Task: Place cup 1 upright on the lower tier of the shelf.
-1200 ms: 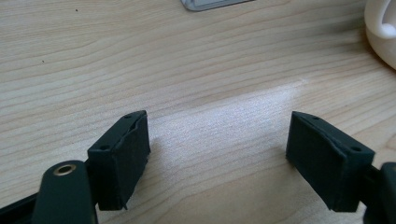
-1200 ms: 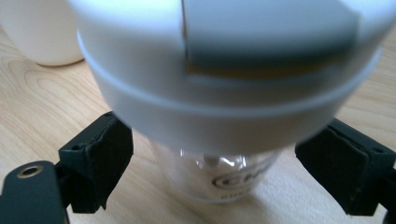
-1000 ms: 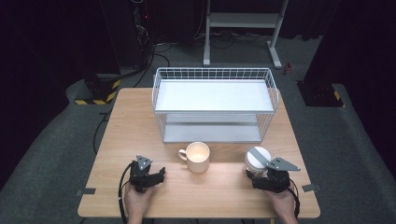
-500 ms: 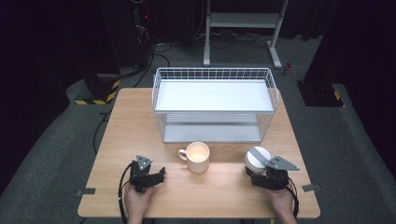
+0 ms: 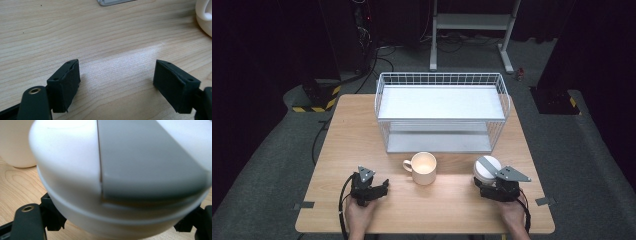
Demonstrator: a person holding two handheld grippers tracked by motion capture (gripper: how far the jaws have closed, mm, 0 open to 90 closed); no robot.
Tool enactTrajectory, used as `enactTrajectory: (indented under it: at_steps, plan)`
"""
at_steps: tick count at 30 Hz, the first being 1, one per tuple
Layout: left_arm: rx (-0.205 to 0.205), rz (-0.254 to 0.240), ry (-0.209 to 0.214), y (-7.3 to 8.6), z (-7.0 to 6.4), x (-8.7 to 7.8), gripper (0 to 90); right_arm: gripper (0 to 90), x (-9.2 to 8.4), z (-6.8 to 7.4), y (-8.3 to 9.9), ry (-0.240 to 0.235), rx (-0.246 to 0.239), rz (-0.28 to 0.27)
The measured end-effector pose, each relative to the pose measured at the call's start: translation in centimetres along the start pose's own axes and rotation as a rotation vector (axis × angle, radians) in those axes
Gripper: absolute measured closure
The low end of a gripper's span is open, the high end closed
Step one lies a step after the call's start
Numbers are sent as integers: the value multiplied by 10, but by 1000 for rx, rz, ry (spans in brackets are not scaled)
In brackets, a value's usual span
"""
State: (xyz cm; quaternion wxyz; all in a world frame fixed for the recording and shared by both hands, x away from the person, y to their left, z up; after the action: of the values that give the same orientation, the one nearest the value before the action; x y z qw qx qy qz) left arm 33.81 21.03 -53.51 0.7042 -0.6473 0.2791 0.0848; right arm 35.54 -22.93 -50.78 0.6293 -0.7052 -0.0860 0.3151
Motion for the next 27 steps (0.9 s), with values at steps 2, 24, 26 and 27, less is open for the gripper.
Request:
enactTrajectory:
  at_steps: [2,24,26,27]
  plan:
    - [0,-1,-1,0,0,0,217,186,1,0,-1,-3,-1,1]
    - [3,1,0,0,0,0,217,186,17,-3,-17,-20,1,9]
    - [3,1,0,0,0,0,217,186,19,-4,-19,-20,7,11]
    - [2,1,0,0,0,0,217,186,21,-4,-20,-18,12,12]
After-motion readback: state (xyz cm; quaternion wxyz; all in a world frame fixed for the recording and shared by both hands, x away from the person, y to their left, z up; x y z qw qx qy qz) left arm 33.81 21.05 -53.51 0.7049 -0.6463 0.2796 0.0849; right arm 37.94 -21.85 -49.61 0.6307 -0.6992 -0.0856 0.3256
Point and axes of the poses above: each handheld gripper's, and its own axes: x roughly forward along the jaws, y roughly out of its underside, z roughly to its left, the point moved 1 cm from there along x, roughly forward along the jaws, and after that the axes turned 12 degrees about -z, right-handed, at the moved point
